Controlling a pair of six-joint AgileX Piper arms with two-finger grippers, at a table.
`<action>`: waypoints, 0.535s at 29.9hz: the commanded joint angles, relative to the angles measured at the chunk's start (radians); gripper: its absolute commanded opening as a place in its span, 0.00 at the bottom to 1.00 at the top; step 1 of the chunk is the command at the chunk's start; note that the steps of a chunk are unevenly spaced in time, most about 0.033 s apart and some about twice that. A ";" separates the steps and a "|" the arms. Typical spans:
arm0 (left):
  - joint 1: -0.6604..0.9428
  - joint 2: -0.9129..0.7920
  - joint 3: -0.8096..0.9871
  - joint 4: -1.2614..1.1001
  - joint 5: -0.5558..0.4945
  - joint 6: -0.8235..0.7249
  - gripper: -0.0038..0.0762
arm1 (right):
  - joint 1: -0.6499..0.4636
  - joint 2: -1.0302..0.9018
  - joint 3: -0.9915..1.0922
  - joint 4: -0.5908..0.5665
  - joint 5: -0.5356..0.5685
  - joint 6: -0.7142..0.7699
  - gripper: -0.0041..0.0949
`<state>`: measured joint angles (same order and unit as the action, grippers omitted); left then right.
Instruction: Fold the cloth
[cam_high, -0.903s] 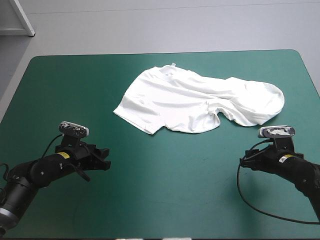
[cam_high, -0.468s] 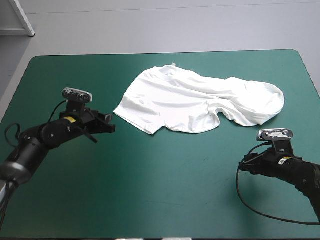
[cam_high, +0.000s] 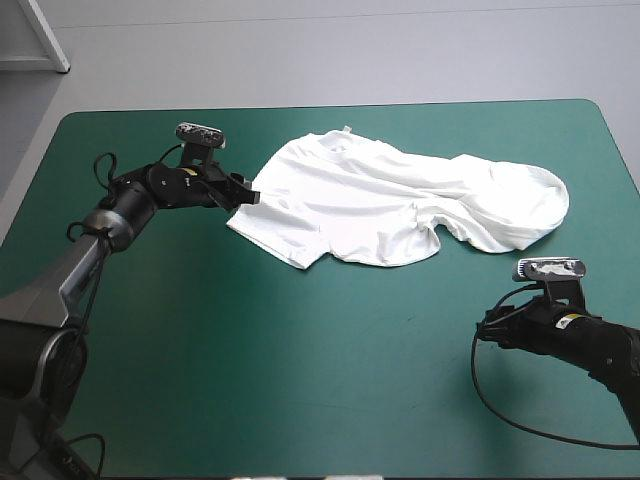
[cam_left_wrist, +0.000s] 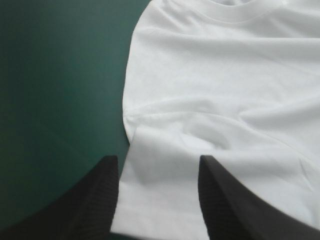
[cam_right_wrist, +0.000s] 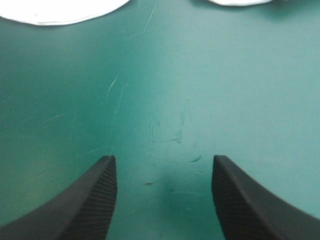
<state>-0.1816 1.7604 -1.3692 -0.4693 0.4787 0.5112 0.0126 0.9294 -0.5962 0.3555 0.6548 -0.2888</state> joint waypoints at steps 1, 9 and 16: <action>0.001 0.052 -0.110 -0.031 -0.032 0.002 0.51 | -0.003 -0.013 -0.032 0.026 -0.034 -0.007 0.58; 0.001 0.185 -0.196 -0.031 0.005 0.000 0.51 | -0.003 -0.013 -0.032 0.065 -0.034 -0.007 0.58; 0.001 0.232 -0.196 -0.031 0.057 0.000 0.51 | -0.003 -0.013 -0.040 0.083 -0.036 -0.007 0.58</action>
<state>-0.1816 2.0389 -1.5300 -0.4693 0.5364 0.5112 0.0126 0.9294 -0.5965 0.4151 0.6548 -0.2888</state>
